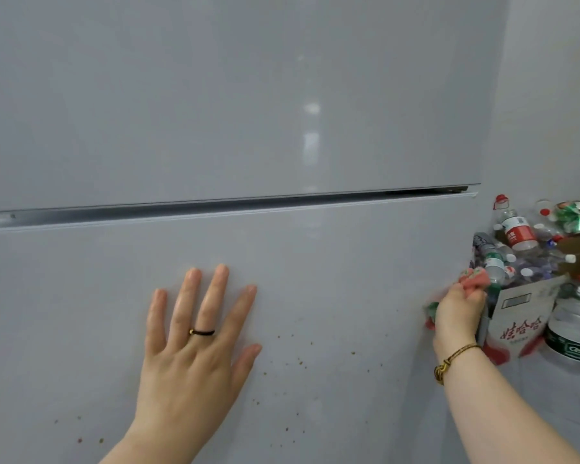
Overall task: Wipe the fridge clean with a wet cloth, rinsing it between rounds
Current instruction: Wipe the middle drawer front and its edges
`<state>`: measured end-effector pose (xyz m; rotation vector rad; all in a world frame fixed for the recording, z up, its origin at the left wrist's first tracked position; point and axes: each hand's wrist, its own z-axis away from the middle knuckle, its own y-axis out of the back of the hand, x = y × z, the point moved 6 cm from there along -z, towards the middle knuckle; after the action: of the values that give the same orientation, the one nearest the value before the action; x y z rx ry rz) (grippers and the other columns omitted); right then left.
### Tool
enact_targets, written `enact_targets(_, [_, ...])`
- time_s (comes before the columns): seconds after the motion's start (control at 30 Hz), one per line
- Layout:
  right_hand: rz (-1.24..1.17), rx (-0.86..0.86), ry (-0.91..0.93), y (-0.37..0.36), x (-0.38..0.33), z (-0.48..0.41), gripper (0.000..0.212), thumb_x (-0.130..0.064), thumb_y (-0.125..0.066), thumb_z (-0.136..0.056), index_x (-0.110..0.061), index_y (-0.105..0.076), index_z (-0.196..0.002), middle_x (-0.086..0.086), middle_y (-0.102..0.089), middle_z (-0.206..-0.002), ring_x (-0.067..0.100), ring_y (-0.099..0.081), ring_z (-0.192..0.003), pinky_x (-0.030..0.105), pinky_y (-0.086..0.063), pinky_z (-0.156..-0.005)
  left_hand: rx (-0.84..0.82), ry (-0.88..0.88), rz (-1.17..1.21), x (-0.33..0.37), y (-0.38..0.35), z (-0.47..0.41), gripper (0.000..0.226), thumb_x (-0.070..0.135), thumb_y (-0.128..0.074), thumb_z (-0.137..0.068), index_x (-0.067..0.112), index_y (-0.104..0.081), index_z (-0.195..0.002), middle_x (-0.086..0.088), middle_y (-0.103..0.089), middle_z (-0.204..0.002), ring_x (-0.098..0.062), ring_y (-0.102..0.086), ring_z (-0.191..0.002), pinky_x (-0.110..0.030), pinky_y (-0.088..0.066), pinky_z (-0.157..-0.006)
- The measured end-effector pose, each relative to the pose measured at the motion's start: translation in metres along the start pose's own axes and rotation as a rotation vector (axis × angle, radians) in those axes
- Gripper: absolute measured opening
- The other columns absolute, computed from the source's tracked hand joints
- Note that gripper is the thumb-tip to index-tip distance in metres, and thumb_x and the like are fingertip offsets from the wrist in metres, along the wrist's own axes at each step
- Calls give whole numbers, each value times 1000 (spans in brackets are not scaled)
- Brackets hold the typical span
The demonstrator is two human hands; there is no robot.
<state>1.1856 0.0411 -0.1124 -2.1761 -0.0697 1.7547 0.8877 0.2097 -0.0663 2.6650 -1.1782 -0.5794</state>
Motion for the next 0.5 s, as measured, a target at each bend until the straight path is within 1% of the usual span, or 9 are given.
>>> enact_targets(0.07, [-32,-33,13,-10,-20,-9,27,-15,-35,-90,-15,-48,-114,13,-46,-128,30,-48,-113,42,-41,-94,20,6,-2,1,2,1,50,49,-21,-92,20,-41,-127,-8,-33,-138,-26,-14,-136,-45,-10,-111])
enact_targets(0.1, [-23,-61,63,-16,-34,-12,28,-18,-35,-89,-20,-47,-114,12,-44,-128,29,-47,-115,44,-41,-94,35,9,0,2,3,2,50,50,-25,-90,20,-42,-127,-9,-34,-138,-26,-16,-133,-46,-11,-111])
enact_targets(0.17, [11,-131,227,-27,-69,-14,41,-16,-33,-94,-19,-35,-135,8,-31,-145,27,-33,-131,47,-31,-107,68,16,0,6,3,2,51,49,-32,-88,19,-43,-127,-10,-35,-137,-28,-18,-132,-46,-11,-112])
enact_targets(0.27, [134,-182,441,-36,-93,-11,52,-10,-29,-98,-15,-12,-147,3,-6,-156,18,-8,-143,33,-10,-115,103,0,-27,6,1,2,51,46,-39,-85,19,-44,-128,-10,-36,-137,-29,-20,-132,-44,-11,-113])
enact_targets(0.33, [176,-150,458,-29,-81,-12,53,-9,-29,-98,-14,-11,-147,2,-5,-156,17,-8,-143,31,-9,-115,113,-9,-26,5,0,3,52,45,-41,-85,19,-43,-129,-10,-36,-137,-27,-19,-134,-43,-10,-114])
enact_targets(0.37, [151,-126,416,-24,-70,-16,51,-9,-29,-98,-15,-14,-147,3,-11,-155,19,-14,-142,32,-15,-114,115,-7,-13,5,-1,3,53,45,-41,-84,21,-41,-131,-10,-35,-138,-26,-17,-137,-43,-10,-114])
enact_targets(0.43, [72,-85,254,-13,-49,-22,46,-11,-29,-98,-16,-25,-143,6,-33,-146,24,-39,-128,27,-37,-101,109,-1,8,6,-2,3,53,45,-41,-84,22,-39,-132,-10,-35,-138,-26,-16,-137,-43,-9,-114])
enact_targets(0.47, [33,-72,156,-9,-41,-26,42,-11,-28,-99,-14,-31,-140,5,-45,-133,25,-51,-109,17,-47,-82,106,-3,6,6,-3,2,52,45,-41,-84,21,-41,-131,-10,-36,-138,-27,-18,-135,-43,-10,-114])
enact_targets(0.5, [6,-70,71,-8,-38,-28,38,-12,-27,-99,-12,-36,-136,3,-51,-115,21,-54,-87,10,-47,-59,105,-6,0,7,-3,2,51,45,-42,-84,19,-43,-129,-10,-36,-137,-28,-20,-133,-44,-10,-114])
